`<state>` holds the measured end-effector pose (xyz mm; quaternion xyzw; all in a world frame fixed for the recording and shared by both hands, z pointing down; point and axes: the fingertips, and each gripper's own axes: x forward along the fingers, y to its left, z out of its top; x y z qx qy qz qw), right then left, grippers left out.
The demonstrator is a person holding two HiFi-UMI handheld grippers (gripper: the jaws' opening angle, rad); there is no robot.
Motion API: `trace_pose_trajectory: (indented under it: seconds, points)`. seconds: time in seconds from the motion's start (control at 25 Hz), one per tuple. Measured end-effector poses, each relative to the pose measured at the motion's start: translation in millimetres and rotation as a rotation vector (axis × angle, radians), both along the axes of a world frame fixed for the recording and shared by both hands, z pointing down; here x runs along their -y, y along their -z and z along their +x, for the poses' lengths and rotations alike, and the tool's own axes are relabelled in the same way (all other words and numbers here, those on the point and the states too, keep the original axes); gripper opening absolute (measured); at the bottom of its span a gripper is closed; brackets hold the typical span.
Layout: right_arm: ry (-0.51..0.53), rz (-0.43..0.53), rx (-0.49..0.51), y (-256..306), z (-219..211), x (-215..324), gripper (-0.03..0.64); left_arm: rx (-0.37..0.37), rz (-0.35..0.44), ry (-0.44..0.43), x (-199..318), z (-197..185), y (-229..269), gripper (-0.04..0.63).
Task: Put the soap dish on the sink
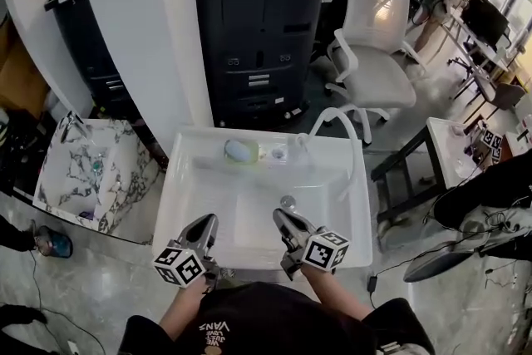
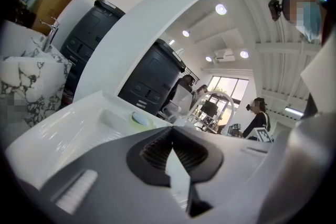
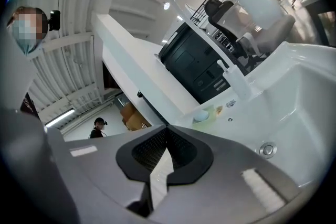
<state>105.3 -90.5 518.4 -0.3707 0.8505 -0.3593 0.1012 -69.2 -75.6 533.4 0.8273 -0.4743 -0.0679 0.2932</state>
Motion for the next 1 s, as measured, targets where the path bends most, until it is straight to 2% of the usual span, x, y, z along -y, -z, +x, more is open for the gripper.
trace_pose_trajectory:
  seconds: [0.4, 0.76, 1.0]
  points:
    - [0.051, 0.002, -0.01, -1.7, 36.4, -45.0, 0.003, 0.042, 0.028, 0.072, -60.9, 29.6, 4.5, 0.052]
    - [0.073, 0.018, -0.023, 0.4, 65.2, -84.9, 0.003, 0.041, 0.051, 0.136, -113.6, 44.1, 11.3, 0.052]
    - [0.077, 0.012, -0.028, -2.8, 81.1, -113.9, 0.002, 0.044, 0.045, 0.148, -144.8, 55.9, 8.7, 0.052]
